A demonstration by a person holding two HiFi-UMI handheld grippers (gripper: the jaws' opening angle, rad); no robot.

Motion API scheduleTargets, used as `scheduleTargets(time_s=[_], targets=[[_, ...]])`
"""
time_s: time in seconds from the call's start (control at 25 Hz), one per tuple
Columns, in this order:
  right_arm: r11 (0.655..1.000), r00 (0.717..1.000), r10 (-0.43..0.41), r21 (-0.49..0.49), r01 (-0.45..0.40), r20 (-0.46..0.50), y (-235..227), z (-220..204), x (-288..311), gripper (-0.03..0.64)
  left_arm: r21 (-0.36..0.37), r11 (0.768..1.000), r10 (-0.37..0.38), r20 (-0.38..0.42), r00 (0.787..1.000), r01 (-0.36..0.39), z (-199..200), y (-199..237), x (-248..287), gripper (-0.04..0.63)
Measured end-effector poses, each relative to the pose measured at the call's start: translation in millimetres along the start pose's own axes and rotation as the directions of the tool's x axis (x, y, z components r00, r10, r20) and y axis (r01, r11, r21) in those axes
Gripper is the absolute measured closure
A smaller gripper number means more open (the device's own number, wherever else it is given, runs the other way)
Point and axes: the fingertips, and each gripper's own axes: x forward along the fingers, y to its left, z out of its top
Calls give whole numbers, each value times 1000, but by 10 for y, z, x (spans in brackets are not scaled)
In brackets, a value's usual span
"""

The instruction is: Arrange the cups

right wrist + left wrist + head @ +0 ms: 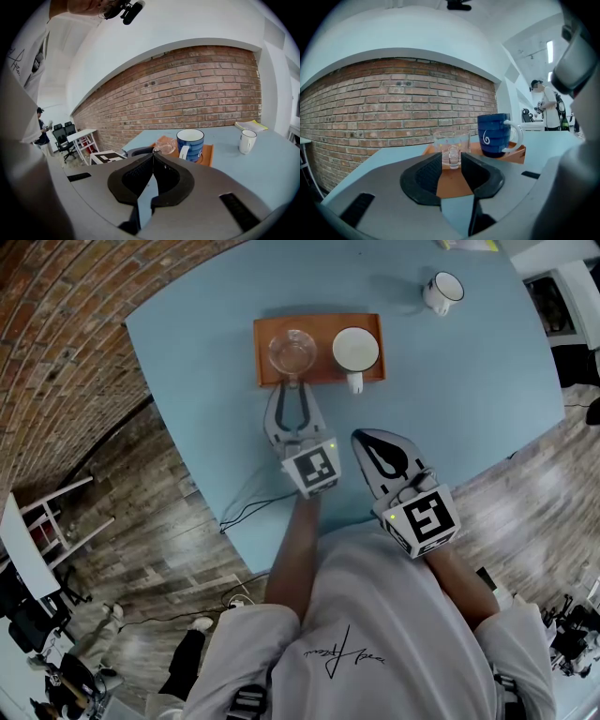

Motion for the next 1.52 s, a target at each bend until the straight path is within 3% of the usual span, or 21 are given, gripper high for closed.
scheduleTargets(time_s=[0.24,0.48,0.8,1.2,1.52], targets=[[1000,1000,5,0,-5,23,43,45,-22,595,21,999,-26,8,1000,25,18,77,-110,472],[1000,999,2,9,-2,47,65,81,-55,595,89,992,-96,39,995,92,91,43,-221,468],[1000,995,1,6,-2,100,90,171,-143,595,95,987,-129,17,991,127,208,-2,-464,480],[1000,987,-11,17,8,163,198,276,-283,595,55,983,-177,-14,984,178,428,-52,-800,576],[997,981,-71,25,67,181,145,294,-481,595,-4,966,-260,-18,965,260,614,-243,-988,586]])
